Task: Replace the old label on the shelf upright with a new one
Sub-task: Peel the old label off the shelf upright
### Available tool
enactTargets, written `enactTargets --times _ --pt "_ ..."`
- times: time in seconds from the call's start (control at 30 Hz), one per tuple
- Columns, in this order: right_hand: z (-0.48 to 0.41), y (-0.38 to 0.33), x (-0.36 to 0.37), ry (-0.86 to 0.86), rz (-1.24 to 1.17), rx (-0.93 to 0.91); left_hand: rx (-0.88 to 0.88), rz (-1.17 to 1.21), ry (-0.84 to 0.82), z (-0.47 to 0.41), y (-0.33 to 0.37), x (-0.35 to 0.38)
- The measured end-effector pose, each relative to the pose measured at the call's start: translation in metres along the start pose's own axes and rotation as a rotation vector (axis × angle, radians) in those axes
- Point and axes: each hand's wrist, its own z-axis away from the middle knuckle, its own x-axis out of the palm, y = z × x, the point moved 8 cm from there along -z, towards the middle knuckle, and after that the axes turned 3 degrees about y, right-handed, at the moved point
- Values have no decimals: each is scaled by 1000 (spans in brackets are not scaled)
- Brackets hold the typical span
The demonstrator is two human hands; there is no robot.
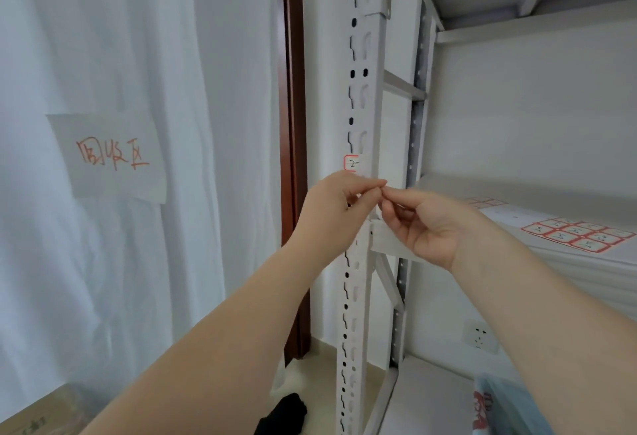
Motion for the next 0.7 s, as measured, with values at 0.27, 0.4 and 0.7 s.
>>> enactTargets --times 0.27,0.4,0.7 --pt "-22 -5 24 -47 -71 -99 45 -74 84 -14 -13 -11" --pt "-29 -12 26 -30 -54 -204 -312 428 16 -16 -28 0" --pt "-2 -34 36 101 505 -674 -784 1226 -207 12 -20 14"
